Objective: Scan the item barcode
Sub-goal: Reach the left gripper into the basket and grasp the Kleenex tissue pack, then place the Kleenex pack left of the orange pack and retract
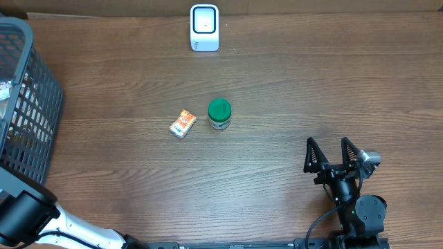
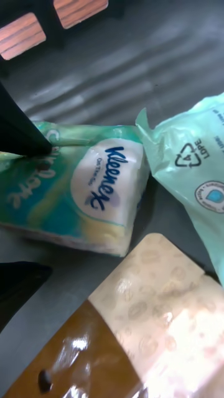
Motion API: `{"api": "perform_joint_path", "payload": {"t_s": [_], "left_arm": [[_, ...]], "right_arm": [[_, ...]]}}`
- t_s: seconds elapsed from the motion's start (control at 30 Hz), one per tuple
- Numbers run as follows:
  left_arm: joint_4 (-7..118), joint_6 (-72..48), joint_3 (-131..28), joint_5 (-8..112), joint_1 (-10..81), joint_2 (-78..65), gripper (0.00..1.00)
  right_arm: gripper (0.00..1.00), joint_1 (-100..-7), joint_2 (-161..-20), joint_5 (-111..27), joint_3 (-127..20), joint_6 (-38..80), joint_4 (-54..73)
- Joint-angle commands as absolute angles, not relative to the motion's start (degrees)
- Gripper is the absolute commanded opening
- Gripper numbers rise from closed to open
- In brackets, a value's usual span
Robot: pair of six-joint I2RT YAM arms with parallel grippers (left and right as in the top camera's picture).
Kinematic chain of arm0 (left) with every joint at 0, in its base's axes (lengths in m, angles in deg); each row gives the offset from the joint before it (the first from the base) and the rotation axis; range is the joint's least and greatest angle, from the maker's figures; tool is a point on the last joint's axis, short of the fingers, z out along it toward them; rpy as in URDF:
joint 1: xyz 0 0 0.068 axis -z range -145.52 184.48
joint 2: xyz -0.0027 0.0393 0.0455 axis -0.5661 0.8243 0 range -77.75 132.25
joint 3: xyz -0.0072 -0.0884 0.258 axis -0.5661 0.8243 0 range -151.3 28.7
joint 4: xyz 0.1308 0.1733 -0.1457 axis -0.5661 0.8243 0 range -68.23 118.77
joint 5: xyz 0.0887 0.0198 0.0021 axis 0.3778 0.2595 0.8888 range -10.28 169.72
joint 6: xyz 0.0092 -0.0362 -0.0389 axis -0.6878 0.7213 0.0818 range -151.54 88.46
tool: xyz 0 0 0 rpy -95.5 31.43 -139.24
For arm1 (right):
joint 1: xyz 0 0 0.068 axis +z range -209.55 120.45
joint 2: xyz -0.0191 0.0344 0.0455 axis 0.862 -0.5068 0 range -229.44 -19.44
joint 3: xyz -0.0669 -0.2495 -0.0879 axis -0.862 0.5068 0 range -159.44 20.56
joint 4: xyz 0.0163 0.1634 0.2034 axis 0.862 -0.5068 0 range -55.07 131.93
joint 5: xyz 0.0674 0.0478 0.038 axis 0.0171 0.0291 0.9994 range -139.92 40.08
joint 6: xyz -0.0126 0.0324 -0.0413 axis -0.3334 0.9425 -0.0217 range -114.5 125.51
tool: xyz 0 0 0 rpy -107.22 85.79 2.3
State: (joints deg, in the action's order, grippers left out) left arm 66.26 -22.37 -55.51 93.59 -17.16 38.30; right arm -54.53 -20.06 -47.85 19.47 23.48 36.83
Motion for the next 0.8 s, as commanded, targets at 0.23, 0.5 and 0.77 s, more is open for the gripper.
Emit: {"api": "perform_joint_path", "payload": {"t_s": [0.23, 0.5, 0.77], "left_arm": [[67.4, -22.6, -52.0, 93.7, -17.3, 39.1, 0.04], [84.4, -21.4, -70.0, 93.7, -16.9, 36.9, 0.04], [97.8, -10.9, -97.1, 82.7, -16.9, 29.8, 0.04]], "right_arm": [[1.00, -54.4, -19.6, -48.3, 20.1, 23.5, 37.3], [1.00, -54.4, -19.6, -48.3, 20.1, 23.5, 37.2], [1.00, -54.4, -19.6, -48.3, 20.1, 23.5, 37.3]]}}
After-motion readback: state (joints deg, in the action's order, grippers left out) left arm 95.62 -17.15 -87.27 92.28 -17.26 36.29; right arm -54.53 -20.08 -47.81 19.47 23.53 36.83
